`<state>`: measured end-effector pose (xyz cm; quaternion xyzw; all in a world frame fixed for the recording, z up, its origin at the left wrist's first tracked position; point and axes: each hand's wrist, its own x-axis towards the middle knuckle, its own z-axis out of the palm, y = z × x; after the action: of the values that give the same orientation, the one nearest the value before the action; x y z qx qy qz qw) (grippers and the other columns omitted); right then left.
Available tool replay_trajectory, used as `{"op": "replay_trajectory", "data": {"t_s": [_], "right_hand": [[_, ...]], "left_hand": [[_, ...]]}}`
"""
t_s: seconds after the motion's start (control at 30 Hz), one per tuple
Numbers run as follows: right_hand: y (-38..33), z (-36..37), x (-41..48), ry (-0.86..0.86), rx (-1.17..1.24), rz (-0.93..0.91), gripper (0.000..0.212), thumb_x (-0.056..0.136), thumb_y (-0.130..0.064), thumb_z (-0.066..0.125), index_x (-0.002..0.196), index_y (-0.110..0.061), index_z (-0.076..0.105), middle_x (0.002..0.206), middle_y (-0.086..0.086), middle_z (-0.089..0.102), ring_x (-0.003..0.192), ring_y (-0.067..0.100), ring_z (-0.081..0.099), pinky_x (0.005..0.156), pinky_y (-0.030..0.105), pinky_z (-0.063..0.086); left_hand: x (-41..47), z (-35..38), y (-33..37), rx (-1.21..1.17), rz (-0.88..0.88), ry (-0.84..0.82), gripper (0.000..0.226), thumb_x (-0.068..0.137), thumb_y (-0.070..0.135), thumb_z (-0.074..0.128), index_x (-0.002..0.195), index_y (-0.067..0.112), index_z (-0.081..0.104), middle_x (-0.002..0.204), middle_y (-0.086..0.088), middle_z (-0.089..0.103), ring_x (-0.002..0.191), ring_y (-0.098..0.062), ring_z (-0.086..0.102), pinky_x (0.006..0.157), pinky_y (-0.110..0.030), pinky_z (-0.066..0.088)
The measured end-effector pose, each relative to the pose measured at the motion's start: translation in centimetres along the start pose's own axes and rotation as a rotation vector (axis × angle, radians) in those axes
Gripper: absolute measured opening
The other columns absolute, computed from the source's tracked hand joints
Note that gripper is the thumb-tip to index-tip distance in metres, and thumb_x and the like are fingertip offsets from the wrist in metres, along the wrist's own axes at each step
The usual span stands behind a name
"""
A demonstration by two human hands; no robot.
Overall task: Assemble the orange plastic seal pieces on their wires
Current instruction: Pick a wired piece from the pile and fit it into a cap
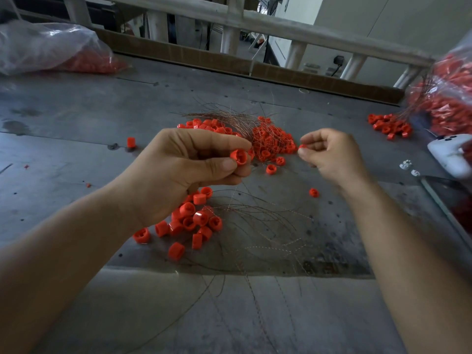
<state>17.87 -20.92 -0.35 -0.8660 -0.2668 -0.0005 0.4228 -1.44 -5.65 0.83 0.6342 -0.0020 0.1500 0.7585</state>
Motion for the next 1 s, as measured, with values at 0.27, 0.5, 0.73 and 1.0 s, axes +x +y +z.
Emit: {"op": "replay_trajectory", "data": {"t_s": [0.27, 0.5, 0.73, 1.0], "right_hand": [[-4.3, -0.3, -3.2, -0.244, 0.56, -0.005, 0.015, 0.081, 0.004, 0.061, 0.08, -0.01, 0.056, 0.068, 0.005, 0.067, 0.055, 0.008, 0.063, 0.049, 0.017, 0.049], [-5.5, 0.0, -4.3, -0.356, 0.503, -0.128, 0.017, 0.076, -0.003, 0.066, 0.083, -0.019, 0.065, 0.061, -0.005, 0.066, 0.058, 0.007, 0.063, 0.056, 0.017, 0.051], [-5.9, 0.5, -5.0, -0.39, 0.57, -0.172, 0.014, 0.082, -0.007, 0.057, 0.087, -0.017, 0.065, 0.072, -0.001, 0.067, 0.068, 0.009, 0.065, 0.063, 0.018, 0.052], [-6.6, 1.7, -5.9, -0.41, 0.589, -0.262, 0.019, 0.064, -0.015, 0.064, 0.083, -0.021, 0.065, 0.068, -0.01, 0.066, 0.068, 0.003, 0.062, 0.063, 0.017, 0.052]], "left_hand": [[0.0, 0.2, -0.2, 0.093, -0.037, 0.004, 0.03, 0.062, 0.008, 0.061, 0.085, 0.022, 0.075, 0.079, -0.002, 0.073, 0.077, -0.013, 0.07, 0.065, -0.016, 0.053], [0.1, 0.2, -0.1, 0.081, -0.053, 0.052, 0.018, 0.06, 0.006, 0.062, 0.077, 0.011, 0.067, 0.072, -0.006, 0.07, 0.068, -0.014, 0.069, 0.06, -0.018, 0.053], [0.0, 0.3, 0.1, 0.097, -0.052, 0.066, 0.015, 0.058, 0.008, 0.063, 0.069, 0.013, 0.072, 0.071, -0.006, 0.07, 0.068, -0.014, 0.069, 0.06, -0.017, 0.053], [0.1, 0.3, 0.2, 0.084, -0.07, 0.145, 0.021, 0.057, 0.008, 0.063, 0.073, 0.014, 0.075, 0.072, -0.007, 0.072, 0.068, -0.016, 0.07, 0.059, -0.017, 0.053]]}}
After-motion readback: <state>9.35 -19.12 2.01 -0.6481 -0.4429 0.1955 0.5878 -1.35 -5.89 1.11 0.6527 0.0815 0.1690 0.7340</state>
